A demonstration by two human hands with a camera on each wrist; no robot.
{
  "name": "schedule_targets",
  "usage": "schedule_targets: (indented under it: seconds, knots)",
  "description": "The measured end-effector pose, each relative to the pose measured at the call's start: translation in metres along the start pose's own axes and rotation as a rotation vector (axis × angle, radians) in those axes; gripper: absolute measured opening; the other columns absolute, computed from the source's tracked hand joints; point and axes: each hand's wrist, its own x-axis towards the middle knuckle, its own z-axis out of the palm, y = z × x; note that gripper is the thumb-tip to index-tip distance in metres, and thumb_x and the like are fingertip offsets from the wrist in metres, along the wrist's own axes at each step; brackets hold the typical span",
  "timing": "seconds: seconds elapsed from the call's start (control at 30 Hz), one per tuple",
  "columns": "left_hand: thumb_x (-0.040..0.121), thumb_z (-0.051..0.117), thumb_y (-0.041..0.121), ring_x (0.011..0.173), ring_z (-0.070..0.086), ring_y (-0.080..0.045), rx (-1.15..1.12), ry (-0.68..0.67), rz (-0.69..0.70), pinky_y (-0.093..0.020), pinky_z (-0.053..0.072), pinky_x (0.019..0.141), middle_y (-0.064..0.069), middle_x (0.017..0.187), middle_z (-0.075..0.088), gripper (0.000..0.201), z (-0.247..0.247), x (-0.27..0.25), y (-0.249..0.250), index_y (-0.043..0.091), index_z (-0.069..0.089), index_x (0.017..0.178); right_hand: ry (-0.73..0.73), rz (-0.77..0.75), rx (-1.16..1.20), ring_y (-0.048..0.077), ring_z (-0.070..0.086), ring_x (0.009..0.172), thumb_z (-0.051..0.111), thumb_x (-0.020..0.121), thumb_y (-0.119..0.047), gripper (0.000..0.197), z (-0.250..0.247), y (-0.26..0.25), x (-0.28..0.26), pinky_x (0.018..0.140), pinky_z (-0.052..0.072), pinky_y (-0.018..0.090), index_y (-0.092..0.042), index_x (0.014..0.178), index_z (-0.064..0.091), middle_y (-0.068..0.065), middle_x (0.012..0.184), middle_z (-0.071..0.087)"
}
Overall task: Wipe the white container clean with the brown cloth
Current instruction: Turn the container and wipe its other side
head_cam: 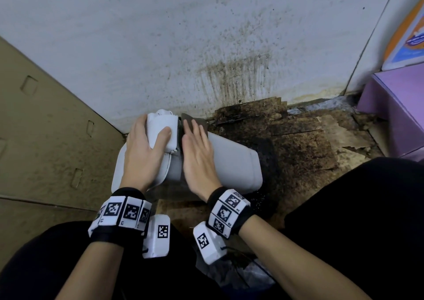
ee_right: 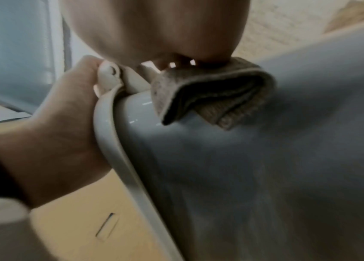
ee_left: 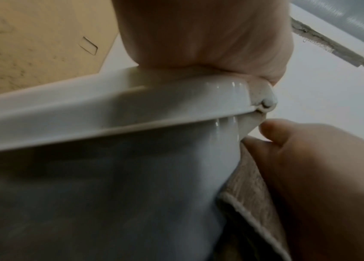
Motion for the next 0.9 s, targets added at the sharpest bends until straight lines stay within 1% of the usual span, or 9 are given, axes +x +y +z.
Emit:
schedule_targets:
  seconds: [0.03, 0.17, 0.33, 0.4, 0.47, 0.53, 0.63, 0.77, 0.9]
  knots:
    - [0.078, 0.039, 0.072, 0.14, 0.04, -0.019, 0.0, -0.003, -0.004, -0.035, 0.032, 0.11, 0.0, 0.153, 0.043, 0.092, 0.0, 0.0, 0.0, 0.019, 0.035, 0.154, 0.01, -0.024, -0.014, 0.017, 0.001, 0.157, 0.004, 0.104, -0.031, 0.061, 0.0, 0.0, -0.001, 0.127, -0.001, 0.036, -0.012, 0.16, 0.021, 0.005, 0.169, 0.015]
    - [0.077, 0.04, 0.073, 0.139, 0.04, -0.017, -0.021, -0.011, -0.009, -0.034, 0.031, 0.11, 0.001, 0.153, 0.043, 0.093, -0.001, 0.0, 0.0, 0.021, 0.035, 0.153, 0.045, -0.007, -0.019, 0.008, 0.004, 0.156, 0.018, 0.109, -0.033, 0.052, -0.001, 0.015, -0.007, 0.125, 0.007, 0.03, -0.028, 0.161, 0.019, -0.006, 0.169, 0.014]
    - [0.077, 0.044, 0.071, 0.139, 0.041, -0.018, -0.048, 0.0, -0.03, -0.037, 0.033, 0.114, 0.005, 0.149, 0.044, 0.091, -0.004, 0.002, -0.005, 0.021, 0.037, 0.153, 0.014, 0.005, -0.031, 0.005, 0.007, 0.155, 0.023, 0.11, -0.032, 0.05, -0.009, 0.043, -0.007, 0.124, 0.007, 0.027, -0.03, 0.16, 0.022, -0.009, 0.168, 0.018]
    - [0.078, 0.046, 0.07, 0.139, 0.042, -0.018, -0.067, 0.004, -0.04, -0.045, 0.035, 0.117, 0.008, 0.147, 0.044, 0.089, -0.005, 0.002, -0.006, 0.022, 0.038, 0.153, 0.011, 0.074, -0.035, 0.004, 0.009, 0.154, 0.023, 0.11, -0.032, 0.05, -0.015, 0.066, -0.008, 0.125, 0.008, 0.029, -0.03, 0.16, 0.023, -0.009, 0.167, 0.019]
    - [0.079, 0.046, 0.07, 0.14, 0.042, -0.018, -0.066, 0.005, -0.044, -0.047, 0.034, 0.117, 0.008, 0.149, 0.044, 0.089, -0.005, 0.003, -0.007, 0.022, 0.038, 0.153, 0.012, 0.158, -0.048, 0.005, 0.011, 0.154, 0.02, 0.109, -0.033, 0.05, -0.023, 0.093, -0.012, 0.126, 0.009, 0.033, -0.028, 0.16, 0.024, -0.009, 0.167, 0.02]
    - [0.078, 0.045, 0.071, 0.14, 0.042, -0.016, -0.056, 0.001, -0.035, -0.041, 0.033, 0.117, 0.004, 0.152, 0.044, 0.091, -0.005, 0.002, -0.007, 0.021, 0.037, 0.154, 0.018, 0.237, -0.068, 0.007, 0.011, 0.154, 0.019, 0.109, -0.032, 0.051, -0.032, 0.119, -0.017, 0.127, 0.009, 0.036, -0.026, 0.16, 0.024, -0.008, 0.167, 0.02]
    - [0.077, 0.043, 0.071, 0.136, 0.041, -0.01, -0.048, -0.002, -0.027, -0.03, 0.031, 0.109, 0.009, 0.149, 0.044, 0.092, -0.006, 0.002, -0.005, 0.021, 0.037, 0.154, 0.069, 0.35, -0.073, 0.012, 0.014, 0.154, 0.02, 0.109, -0.029, 0.051, -0.042, 0.149, -0.028, 0.126, 0.006, 0.031, -0.022, 0.159, 0.026, -0.004, 0.167, 0.021]
    - [0.078, 0.044, 0.071, 0.131, 0.041, -0.006, -0.062, 0.001, -0.033, -0.03, 0.032, 0.107, 0.016, 0.14, 0.043, 0.09, -0.006, 0.002, -0.005, 0.023, 0.038, 0.154, 0.105, 0.474, -0.029, 0.011, 0.01, 0.155, 0.022, 0.11, -0.031, 0.05, -0.045, 0.166, -0.035, 0.126, 0.004, 0.031, -0.023, 0.16, 0.024, -0.003, 0.168, 0.017]
    - [0.082, 0.043, 0.069, 0.14, 0.04, -0.013, -0.028, -0.007, -0.04, -0.03, 0.03, 0.107, 0.007, 0.153, 0.043, 0.086, -0.007, 0.004, -0.006, 0.024, 0.036, 0.154, 0.116, 0.472, 0.001, 0.012, 0.007, 0.156, 0.022, 0.11, -0.028, 0.05, -0.04, 0.165, -0.032, 0.126, 0.002, 0.03, -0.022, 0.16, 0.022, -0.002, 0.169, 0.015]
